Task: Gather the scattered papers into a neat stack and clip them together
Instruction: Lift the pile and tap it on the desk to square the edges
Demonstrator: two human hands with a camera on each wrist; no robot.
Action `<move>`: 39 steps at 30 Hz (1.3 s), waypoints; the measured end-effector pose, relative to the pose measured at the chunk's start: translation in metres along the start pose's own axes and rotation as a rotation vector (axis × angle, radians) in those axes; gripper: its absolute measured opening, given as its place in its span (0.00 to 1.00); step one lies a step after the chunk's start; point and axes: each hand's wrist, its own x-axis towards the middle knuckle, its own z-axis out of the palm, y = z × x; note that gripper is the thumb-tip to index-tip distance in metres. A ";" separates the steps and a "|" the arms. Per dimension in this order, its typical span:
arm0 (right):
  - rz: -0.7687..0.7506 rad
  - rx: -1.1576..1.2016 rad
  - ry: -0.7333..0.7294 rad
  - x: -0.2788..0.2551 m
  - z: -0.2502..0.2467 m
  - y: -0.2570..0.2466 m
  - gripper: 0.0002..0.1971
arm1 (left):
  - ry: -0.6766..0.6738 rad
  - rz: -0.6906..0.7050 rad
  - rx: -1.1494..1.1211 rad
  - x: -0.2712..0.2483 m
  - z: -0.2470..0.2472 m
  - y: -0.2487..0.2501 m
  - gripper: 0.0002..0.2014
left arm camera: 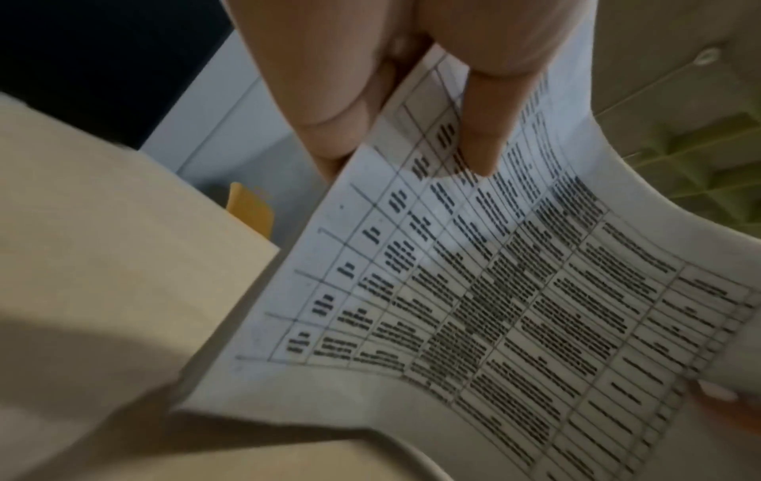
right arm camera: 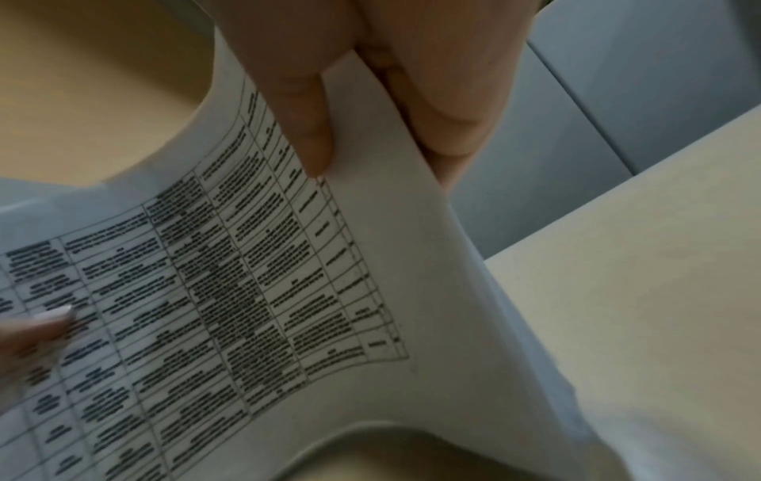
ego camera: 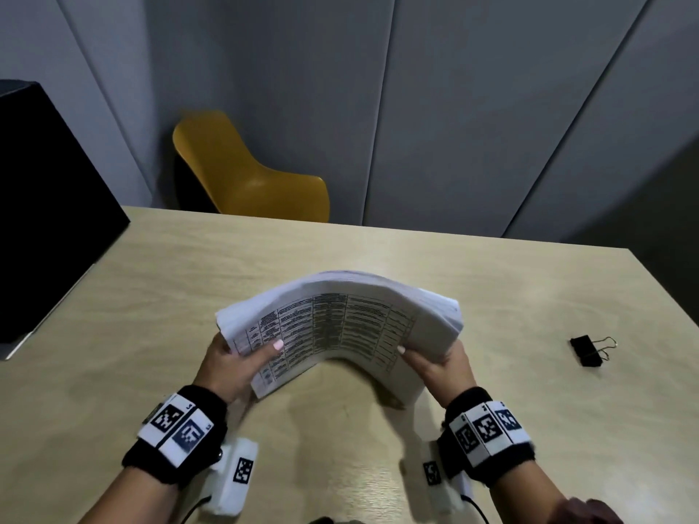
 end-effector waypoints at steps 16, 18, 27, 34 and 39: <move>0.000 0.119 0.101 -0.008 0.000 -0.001 0.19 | 0.036 -0.019 -0.067 -0.006 0.007 0.005 0.12; 0.012 0.089 0.078 -0.009 -0.001 0.001 0.17 | 0.026 -0.042 -0.063 -0.006 0.008 0.002 0.12; 0.162 -0.121 0.121 -0.007 0.003 0.018 0.09 | 0.020 -0.104 0.028 -0.006 0.004 -0.011 0.11; 0.126 -0.122 0.220 -0.004 0.000 0.017 0.26 | 0.045 -0.105 -0.035 -0.010 0.000 -0.011 0.10; 0.444 0.468 0.215 -0.013 0.012 -0.002 0.48 | 0.061 -0.187 -0.273 -0.013 0.004 -0.009 0.24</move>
